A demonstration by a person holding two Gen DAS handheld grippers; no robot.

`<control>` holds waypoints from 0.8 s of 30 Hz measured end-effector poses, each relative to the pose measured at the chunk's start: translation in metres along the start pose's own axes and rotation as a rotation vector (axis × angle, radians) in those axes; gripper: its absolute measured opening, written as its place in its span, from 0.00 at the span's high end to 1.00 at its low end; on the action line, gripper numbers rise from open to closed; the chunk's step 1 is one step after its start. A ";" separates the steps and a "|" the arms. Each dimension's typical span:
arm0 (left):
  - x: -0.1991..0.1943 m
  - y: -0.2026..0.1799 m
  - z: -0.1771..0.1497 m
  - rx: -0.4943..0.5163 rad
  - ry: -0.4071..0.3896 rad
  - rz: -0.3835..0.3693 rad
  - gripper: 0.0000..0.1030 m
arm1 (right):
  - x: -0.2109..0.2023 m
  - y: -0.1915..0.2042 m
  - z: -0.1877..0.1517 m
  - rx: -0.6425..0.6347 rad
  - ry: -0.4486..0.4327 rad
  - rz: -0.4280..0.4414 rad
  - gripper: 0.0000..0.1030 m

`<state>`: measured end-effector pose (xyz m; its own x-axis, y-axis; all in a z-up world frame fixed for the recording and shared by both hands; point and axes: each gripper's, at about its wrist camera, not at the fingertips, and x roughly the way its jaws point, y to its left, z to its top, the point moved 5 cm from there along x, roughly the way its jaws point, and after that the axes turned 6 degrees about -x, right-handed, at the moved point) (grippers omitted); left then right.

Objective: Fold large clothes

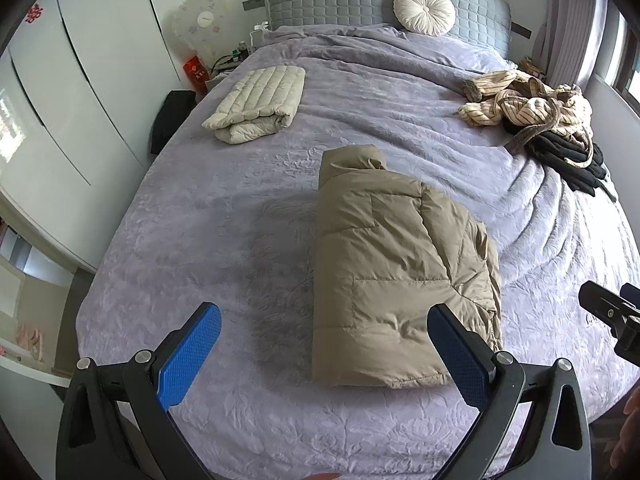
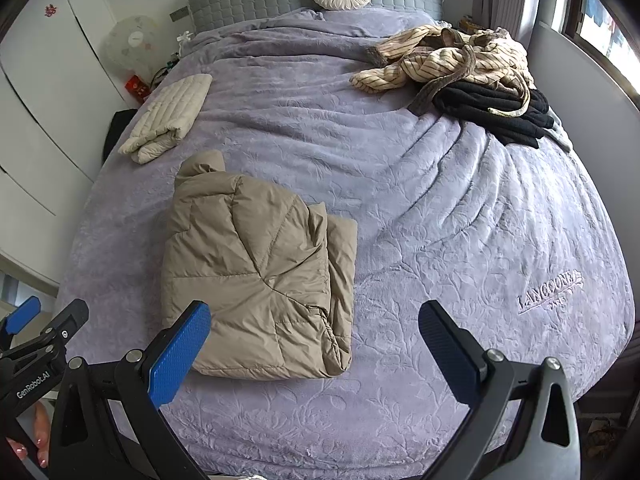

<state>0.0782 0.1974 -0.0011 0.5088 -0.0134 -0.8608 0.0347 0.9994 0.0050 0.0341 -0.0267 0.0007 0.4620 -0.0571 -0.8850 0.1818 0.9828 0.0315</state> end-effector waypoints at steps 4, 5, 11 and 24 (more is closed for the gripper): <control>0.002 -0.001 0.002 0.002 0.002 -0.002 0.00 | -0.001 -0.001 -0.003 0.003 0.007 0.002 0.00; 0.002 -0.001 0.002 0.002 0.002 -0.002 0.00 | -0.001 -0.001 -0.003 0.003 0.007 0.001 0.00; 0.003 0.000 0.003 0.004 0.002 -0.002 0.00 | 0.001 -0.002 -0.002 0.003 0.013 0.003 0.00; 0.006 0.000 0.004 -0.002 0.005 -0.001 0.00 | 0.000 -0.002 -0.003 0.003 0.015 0.005 0.00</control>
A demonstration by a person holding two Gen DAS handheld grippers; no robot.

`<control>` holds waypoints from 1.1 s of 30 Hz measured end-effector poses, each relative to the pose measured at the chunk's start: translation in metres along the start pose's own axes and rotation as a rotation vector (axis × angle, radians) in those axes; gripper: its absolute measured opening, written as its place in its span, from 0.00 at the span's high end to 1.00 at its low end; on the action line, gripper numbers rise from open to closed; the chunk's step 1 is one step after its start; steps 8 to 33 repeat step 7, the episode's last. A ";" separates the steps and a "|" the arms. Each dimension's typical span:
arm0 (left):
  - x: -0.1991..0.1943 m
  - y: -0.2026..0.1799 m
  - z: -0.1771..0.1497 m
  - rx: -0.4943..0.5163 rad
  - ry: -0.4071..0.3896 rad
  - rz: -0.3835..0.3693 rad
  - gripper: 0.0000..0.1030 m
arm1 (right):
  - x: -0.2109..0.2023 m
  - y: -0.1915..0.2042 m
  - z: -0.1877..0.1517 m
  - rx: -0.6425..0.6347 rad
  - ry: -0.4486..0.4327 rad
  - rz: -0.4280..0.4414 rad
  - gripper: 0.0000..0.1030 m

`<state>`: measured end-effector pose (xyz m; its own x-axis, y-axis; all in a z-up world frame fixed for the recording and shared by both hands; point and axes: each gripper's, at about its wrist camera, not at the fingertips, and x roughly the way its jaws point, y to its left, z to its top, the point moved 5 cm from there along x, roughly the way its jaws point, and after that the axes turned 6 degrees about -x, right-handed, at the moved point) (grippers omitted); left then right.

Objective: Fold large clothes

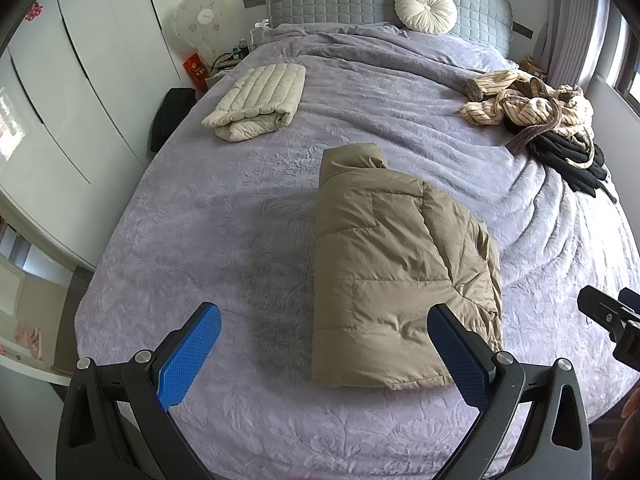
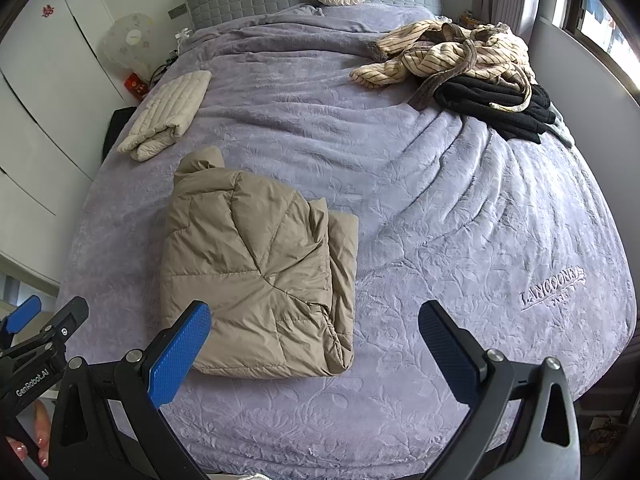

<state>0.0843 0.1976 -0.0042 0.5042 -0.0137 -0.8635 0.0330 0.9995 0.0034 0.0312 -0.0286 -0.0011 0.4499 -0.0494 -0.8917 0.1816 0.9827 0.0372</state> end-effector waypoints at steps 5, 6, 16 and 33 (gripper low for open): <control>0.001 0.002 0.001 -0.013 -0.015 0.002 0.00 | 0.002 0.002 -0.001 0.003 0.006 0.002 0.00; 0.001 0.003 0.003 -0.013 -0.014 -0.001 0.00 | 0.002 0.002 -0.002 0.004 0.007 0.004 0.00; 0.001 0.003 0.003 -0.014 -0.012 -0.005 0.00 | 0.003 0.002 -0.002 0.005 0.009 0.005 0.00; 0.001 0.003 0.003 -0.014 -0.012 -0.005 0.00 | 0.003 0.002 -0.002 0.005 0.009 0.005 0.00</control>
